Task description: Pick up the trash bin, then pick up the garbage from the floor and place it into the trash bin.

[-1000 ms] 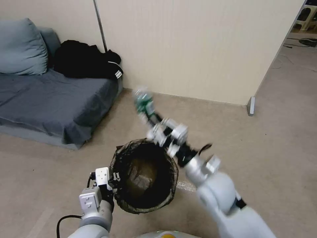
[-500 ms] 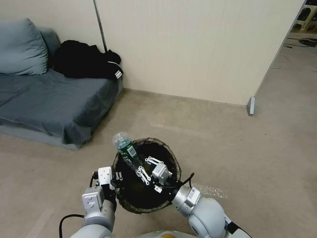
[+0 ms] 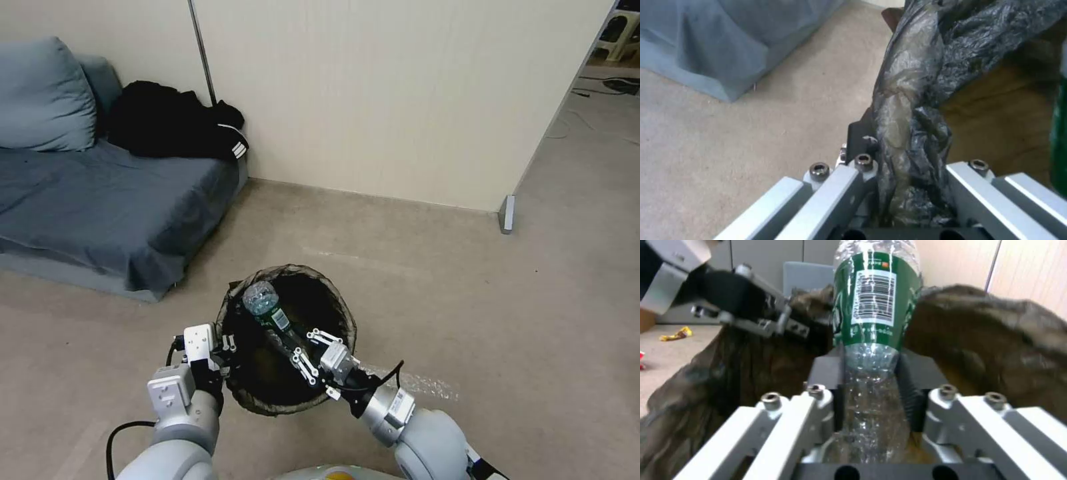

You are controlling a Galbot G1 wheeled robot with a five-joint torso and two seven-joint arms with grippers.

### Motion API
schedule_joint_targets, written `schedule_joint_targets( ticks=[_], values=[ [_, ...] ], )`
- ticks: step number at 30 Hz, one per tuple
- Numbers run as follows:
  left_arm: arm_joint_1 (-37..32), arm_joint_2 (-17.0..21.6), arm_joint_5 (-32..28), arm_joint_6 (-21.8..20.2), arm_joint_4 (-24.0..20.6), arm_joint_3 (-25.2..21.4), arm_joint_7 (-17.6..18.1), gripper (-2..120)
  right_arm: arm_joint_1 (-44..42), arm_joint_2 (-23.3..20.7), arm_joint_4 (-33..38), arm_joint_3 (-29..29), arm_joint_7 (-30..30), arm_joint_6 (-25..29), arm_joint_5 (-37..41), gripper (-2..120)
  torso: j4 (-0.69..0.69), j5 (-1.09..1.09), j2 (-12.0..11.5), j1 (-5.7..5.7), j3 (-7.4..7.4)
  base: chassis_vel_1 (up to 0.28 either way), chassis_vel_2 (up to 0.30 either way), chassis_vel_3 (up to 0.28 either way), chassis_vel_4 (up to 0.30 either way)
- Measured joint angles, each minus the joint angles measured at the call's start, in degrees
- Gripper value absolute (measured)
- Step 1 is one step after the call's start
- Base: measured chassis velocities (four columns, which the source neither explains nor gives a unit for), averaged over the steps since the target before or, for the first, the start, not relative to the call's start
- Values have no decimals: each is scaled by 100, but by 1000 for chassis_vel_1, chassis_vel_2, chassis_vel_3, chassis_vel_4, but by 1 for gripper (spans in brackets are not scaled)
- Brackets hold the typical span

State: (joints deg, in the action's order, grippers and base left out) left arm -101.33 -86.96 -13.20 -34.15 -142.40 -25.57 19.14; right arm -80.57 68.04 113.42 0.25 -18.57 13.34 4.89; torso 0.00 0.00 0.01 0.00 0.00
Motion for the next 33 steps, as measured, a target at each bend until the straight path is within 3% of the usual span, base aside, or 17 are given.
schedule_joint_targets(
  ticks=[12,16,20,26,33],
  values=[
    [-49,34,-44,102,24,-44,-55,0,-159,-45,111,82,-1,100,-78,75,0,0,0,0,0,0,0,0,0],
    [-45,35,-34,112,38,-44,-55,0,-175,-53,181,93,-3,120,-83,82,0,0,0,0,0,0,0,0,0],
    [-48,29,41,126,106,-27,-54,0,-185,-26,606,111,133,223,-129,99,0,0,0,0,0,0,0,0,0],
    [-51,29,142,185,229,-26,-66,0,-130,246,1404,480,499,257,-66,100,0,0,0,0,0,0,0,0,0],
    [-85,20,229,300,283,-103,-104,0,-896,914,1871,1316,1997,-102,-339,100,-2,0,0,0,0,0,0,0,0]
  ],
)
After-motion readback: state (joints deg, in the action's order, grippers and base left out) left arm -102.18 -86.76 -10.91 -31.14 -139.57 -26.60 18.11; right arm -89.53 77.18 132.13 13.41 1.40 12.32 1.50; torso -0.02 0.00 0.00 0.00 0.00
